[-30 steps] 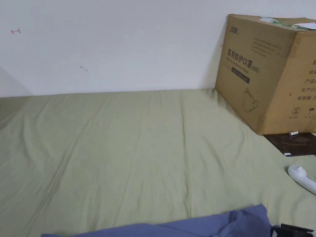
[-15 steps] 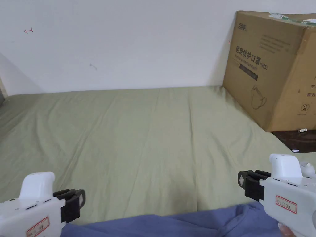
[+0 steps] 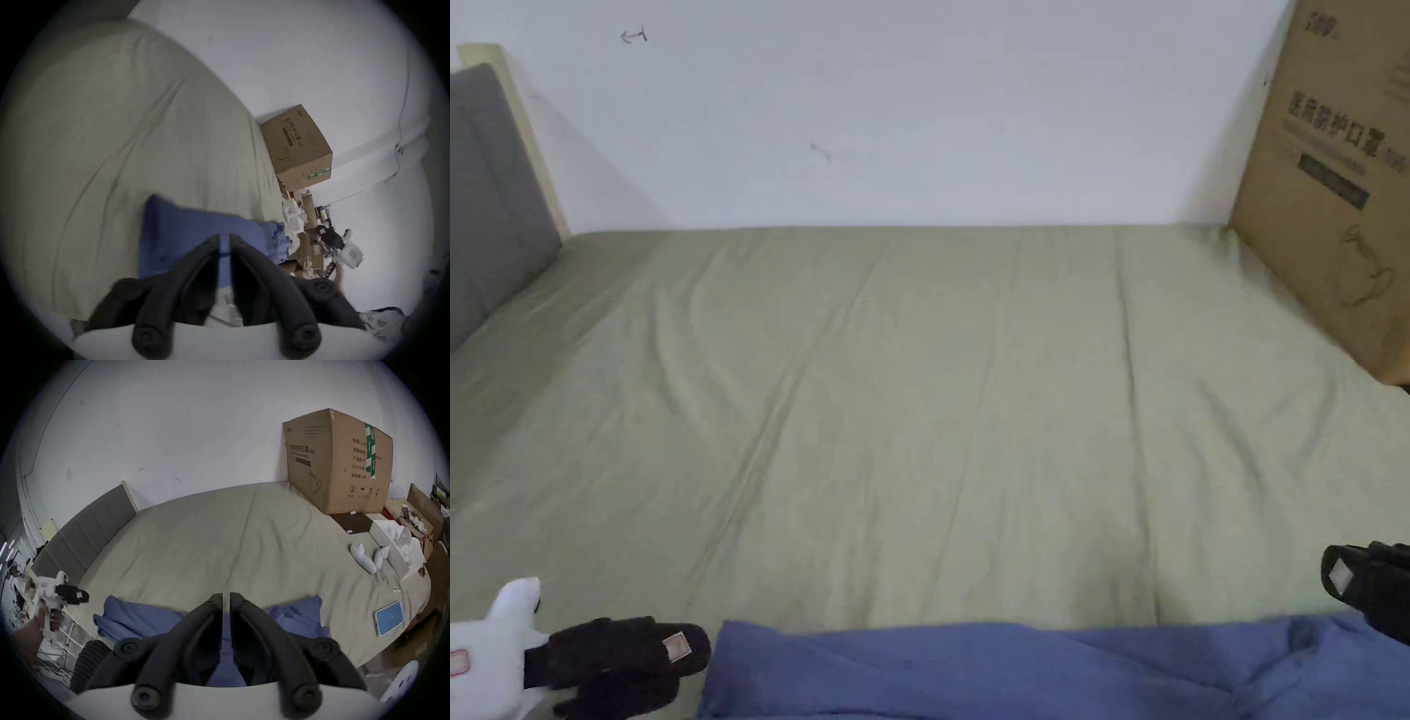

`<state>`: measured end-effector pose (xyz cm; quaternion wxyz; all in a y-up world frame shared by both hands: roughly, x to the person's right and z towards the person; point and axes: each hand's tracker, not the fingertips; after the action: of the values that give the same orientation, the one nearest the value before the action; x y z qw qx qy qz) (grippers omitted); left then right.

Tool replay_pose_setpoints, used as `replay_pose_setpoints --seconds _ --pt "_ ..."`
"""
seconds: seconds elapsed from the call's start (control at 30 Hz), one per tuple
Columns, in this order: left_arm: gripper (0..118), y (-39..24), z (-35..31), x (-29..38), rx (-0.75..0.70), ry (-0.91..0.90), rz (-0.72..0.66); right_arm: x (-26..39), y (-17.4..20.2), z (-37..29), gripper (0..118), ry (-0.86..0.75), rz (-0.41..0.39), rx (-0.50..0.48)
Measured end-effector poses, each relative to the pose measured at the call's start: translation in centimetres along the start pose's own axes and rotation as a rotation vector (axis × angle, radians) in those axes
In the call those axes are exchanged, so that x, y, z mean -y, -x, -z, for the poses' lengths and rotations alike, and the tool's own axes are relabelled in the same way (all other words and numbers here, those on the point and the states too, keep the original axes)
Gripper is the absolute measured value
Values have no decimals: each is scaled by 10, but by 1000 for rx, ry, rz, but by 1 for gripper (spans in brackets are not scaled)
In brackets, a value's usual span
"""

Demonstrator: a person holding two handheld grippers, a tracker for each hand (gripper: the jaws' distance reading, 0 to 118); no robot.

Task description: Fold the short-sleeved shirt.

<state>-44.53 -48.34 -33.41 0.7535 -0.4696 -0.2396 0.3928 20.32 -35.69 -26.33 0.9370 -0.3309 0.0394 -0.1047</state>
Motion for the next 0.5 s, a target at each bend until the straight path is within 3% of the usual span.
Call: replay_pose_setpoints --seconds 0.03,0.07,0.1,0.13,0.2,0.33,0.4,0.5 --pt "20 12 2 1 1 -2 -28 1 5 -1 6 9 2 3" --pt "40 22 4 3 7 -6 -42 1 7 1 6 17 -1 9" --pt "73 31 9 4 21 -9 -58 2 9 3 6 29 -10 20" --pt "93 44 11 2 44 -6 -72 2 13 6 6 42 -21 26" --pt "118 56 22 1 79 12 -100 2 19 9 6 60 -31 27" --pt "118 60 53 6 309 8 -174 -1 27 13 6 83 -29 17" --pt "118 57 79 11 416 112 -226 -4 29 14 6 88 -25 13" --pt "118 53 96 16 414 122 -167 -7 29 15 6 87 -27 5"
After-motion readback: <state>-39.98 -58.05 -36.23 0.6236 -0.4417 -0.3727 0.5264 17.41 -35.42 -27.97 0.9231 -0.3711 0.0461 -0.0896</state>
